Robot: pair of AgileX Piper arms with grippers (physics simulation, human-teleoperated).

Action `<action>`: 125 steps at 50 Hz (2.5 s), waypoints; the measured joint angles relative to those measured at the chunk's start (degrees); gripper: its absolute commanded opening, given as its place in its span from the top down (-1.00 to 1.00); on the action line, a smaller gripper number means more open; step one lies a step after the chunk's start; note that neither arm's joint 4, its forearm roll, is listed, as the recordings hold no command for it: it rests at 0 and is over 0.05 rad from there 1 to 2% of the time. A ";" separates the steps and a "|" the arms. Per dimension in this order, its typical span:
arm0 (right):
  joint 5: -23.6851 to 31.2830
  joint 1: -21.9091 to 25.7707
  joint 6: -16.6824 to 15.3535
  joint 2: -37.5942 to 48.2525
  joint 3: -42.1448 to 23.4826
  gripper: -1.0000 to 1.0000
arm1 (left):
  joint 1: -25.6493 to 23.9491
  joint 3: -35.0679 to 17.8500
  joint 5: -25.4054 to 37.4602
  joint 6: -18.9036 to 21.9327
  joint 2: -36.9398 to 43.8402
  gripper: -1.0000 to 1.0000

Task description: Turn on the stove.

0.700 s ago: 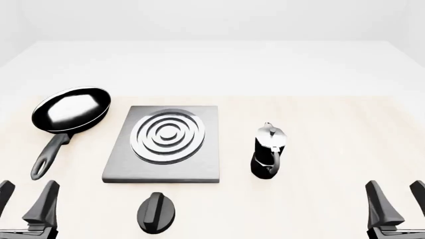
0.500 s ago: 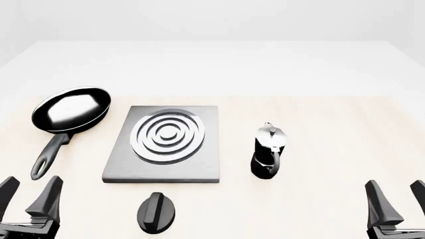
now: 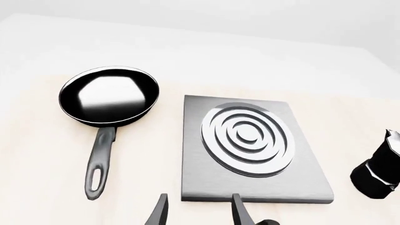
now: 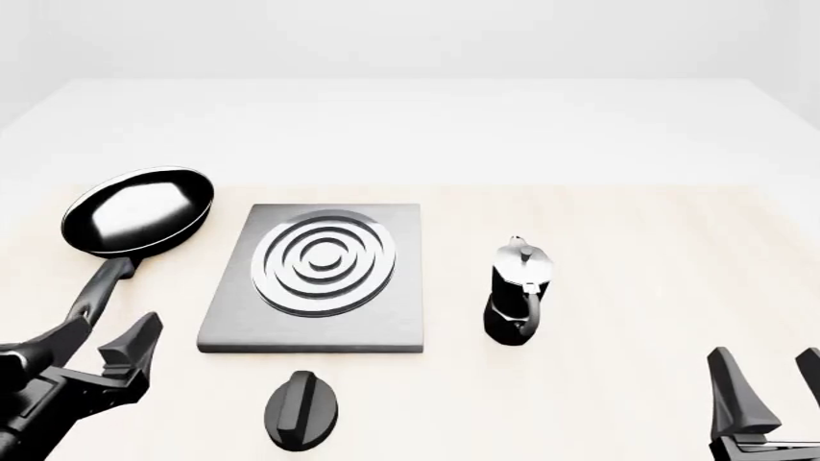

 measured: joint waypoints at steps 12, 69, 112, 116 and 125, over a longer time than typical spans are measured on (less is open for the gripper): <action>0.11 -0.28 -0.24 -0.15 -0.04 -1.00 | -2.68 -1.44 0.36 -1.20 4.92 -1.00; 0.02 0.03 1.22 0.03 0.03 -1.00 | -21.85 -4.85 -14.91 -12.31 39.91 -1.00; -0.45 0.49 3.98 -0.42 0.07 -1.00 | -26.18 -5.60 -23.02 -16.99 55.09 -1.00; -0.47 0.52 4.19 -0.42 0.08 -1.00 | -26.55 -5.73 -23.80 -17.45 56.45 -1.00; -0.46 0.60 4.54 -0.42 0.10 -1.00 | -26.80 -6.16 -25.34 -18.22 58.68 -1.00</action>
